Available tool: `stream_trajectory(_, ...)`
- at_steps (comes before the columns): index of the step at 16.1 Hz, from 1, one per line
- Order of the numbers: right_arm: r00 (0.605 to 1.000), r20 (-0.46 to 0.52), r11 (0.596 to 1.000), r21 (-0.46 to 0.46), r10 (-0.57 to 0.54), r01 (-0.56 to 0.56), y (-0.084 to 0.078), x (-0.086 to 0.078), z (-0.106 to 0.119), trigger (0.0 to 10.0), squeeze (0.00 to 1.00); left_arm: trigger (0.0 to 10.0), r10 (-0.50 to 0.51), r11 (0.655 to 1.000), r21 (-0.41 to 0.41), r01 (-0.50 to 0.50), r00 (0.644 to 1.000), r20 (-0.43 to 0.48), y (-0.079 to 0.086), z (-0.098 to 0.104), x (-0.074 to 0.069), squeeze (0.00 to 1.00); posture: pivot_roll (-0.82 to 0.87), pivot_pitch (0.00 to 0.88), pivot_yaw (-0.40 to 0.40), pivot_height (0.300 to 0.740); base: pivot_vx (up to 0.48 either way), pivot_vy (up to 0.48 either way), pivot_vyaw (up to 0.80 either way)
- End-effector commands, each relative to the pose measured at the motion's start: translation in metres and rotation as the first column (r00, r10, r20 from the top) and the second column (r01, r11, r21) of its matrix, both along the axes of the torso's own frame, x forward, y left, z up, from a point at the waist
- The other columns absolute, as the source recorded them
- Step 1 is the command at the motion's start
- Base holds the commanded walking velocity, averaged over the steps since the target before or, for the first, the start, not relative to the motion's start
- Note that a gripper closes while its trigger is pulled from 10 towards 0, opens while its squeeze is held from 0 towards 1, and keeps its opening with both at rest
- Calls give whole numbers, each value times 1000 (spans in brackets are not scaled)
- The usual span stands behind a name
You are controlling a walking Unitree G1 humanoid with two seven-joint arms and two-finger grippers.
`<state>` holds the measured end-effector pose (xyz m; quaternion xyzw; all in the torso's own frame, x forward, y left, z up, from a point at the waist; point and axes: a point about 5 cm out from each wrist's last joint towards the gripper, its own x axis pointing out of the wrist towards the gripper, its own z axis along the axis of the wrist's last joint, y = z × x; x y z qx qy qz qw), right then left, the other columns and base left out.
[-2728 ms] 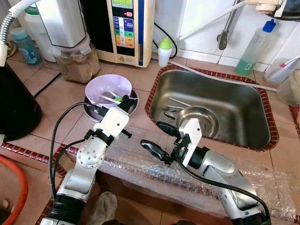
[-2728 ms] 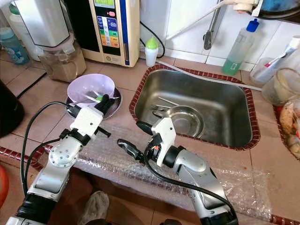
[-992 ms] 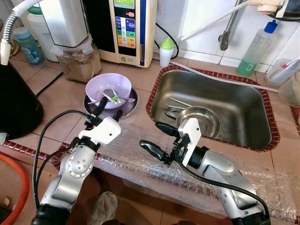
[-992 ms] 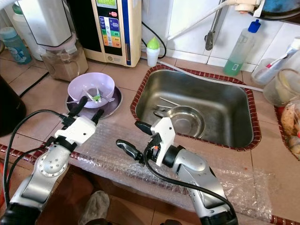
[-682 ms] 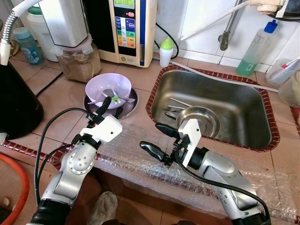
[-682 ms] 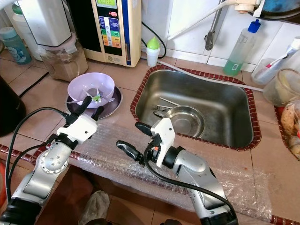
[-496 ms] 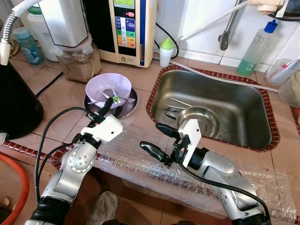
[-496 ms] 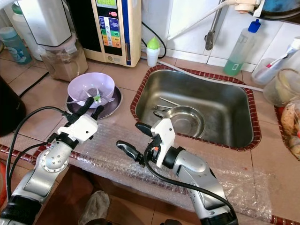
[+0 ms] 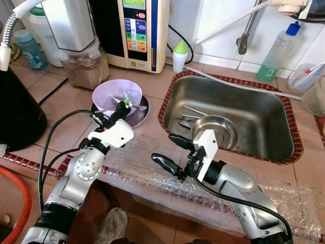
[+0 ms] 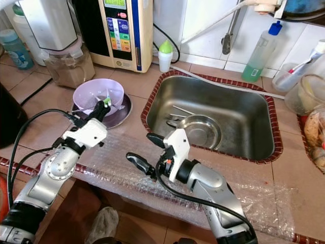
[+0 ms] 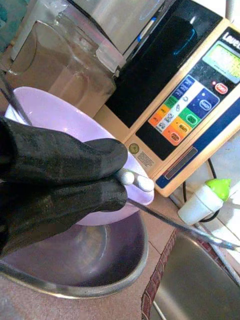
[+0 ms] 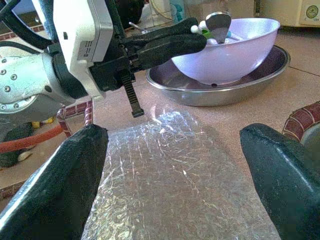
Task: Kitchen organization
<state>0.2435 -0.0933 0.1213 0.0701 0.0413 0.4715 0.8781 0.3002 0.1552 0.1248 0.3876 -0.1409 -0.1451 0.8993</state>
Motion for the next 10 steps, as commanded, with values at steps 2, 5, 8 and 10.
stream_trajectory(2,1000,16,1000,3,8,-8,0,-3,4,10000,0,0,-2,1000,18,2,1000,20,-1,1,3,0,-71,51,18,740,0,0,0)
stream_trajectory(5,1000,17,1000,2,5,-5,0,-3,4,10000,0,0,24,1000,16,-26,997,69,4,7,-1,0,-71,52,19,740,0,0,0)
stream_trajectory(8,1000,18,1000,1,3,-3,-1,-2,4,10000,0,235,65,998,-38,-59,979,194,6,26,-15,0,-63,49,15,740,0,0,0)
stream_trajectory(10,1000,20,1000,0,4,-4,0,-1,4,10000,0,431,71,996,-78,-52,964,256,4,39,-21,0,-57,47,12,740,0,0,0)
